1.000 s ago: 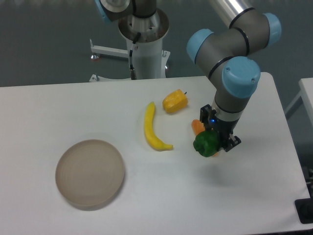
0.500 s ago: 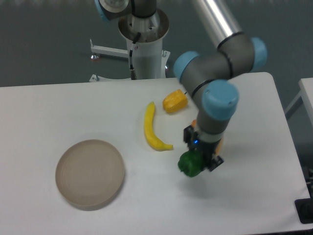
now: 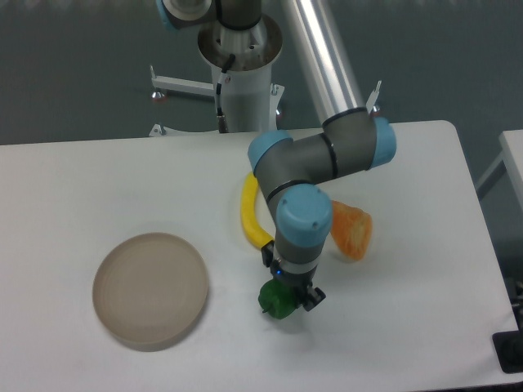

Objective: Place the green pepper on the table
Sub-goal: 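Lower the green pepper onto the table beside the banana, then open the gripper, release the green pepper, and lift away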

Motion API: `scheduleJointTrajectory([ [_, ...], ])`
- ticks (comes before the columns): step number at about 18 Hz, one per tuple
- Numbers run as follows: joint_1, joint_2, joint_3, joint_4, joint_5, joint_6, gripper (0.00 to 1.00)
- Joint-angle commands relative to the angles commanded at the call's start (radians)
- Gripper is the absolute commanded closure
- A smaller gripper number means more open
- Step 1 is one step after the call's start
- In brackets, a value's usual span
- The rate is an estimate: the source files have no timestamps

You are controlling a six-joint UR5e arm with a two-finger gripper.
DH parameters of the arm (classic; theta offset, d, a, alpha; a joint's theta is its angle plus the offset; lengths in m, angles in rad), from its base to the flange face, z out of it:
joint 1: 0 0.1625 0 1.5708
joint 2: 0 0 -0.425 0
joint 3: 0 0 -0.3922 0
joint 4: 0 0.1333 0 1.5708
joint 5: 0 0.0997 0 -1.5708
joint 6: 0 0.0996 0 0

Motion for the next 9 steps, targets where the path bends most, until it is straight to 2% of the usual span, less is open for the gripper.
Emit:
scheduleJointTrajectory([
  [1, 0.002, 0.003, 0.002, 0.002, -0.006, 0.006, 0.04],
  [2, 0.002, 0.006, 0.002, 0.003, -0.006, -0.003, 0.0],
  [5, 0.003, 0.015, 0.014, 0.002, 0.0, 0.005, 0.0],
  [9, 0.05, 0.072, 0.015, -0.006, -0.012, 0.04, 0.0],
])
